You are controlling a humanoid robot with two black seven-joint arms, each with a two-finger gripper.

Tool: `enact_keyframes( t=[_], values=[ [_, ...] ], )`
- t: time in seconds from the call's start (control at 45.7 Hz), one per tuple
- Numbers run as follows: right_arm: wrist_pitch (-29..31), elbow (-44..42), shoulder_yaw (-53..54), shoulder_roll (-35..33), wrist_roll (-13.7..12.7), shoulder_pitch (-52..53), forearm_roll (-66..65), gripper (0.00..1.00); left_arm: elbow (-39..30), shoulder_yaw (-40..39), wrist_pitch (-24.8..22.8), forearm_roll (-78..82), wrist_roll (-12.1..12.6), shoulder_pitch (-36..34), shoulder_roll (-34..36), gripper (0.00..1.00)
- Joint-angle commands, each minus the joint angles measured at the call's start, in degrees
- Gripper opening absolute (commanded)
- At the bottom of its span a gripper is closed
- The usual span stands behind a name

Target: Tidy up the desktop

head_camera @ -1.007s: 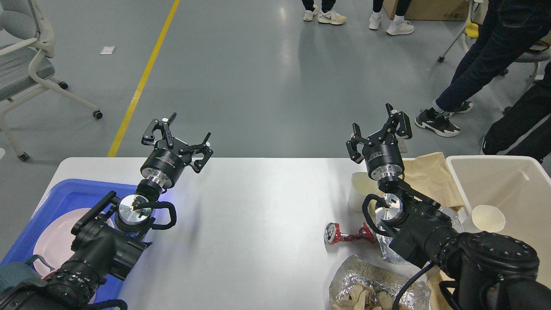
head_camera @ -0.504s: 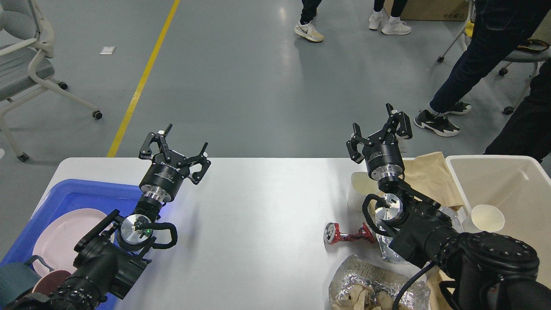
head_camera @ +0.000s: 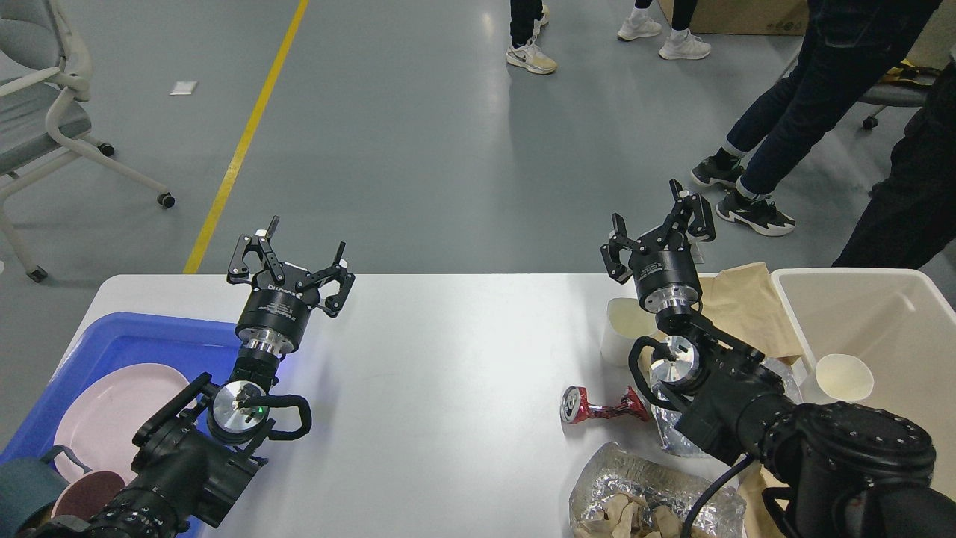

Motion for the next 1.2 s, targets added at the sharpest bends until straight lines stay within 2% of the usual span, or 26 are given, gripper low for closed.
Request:
enact_keyframes(
  t=[0.0, 0.591, 0.964, 1.183],
  values=[
    [0.0, 0.0, 0.0, 0.0, 0.0, 0.0, 0.0, 1.0, 0.0, 0.0, 0.1, 0.0, 0.0, 0.0, 0.0, 0.97],
    [-0.7, -0.7, 0.0, -0.8, -0.3, 2.9, 0.0, 1.0, 0.0, 0.0, 0.2, -0.1, 0.0, 0.0, 0.0, 0.97],
    [-0.5, 0.2, -1.1, -16.8, -0.3, 13.4, -0.3, 1.0, 0.0, 0.0, 0.1, 0.0, 0.0, 0.0, 0.0, 0.97],
    [-0.4, 0.3, -10.3, -26.5, -0.3, 18.5, -0.6, 1.0, 0.0, 0.0, 0.1, 0.0, 0.0, 0.0, 0.0, 0.97]
  ],
)
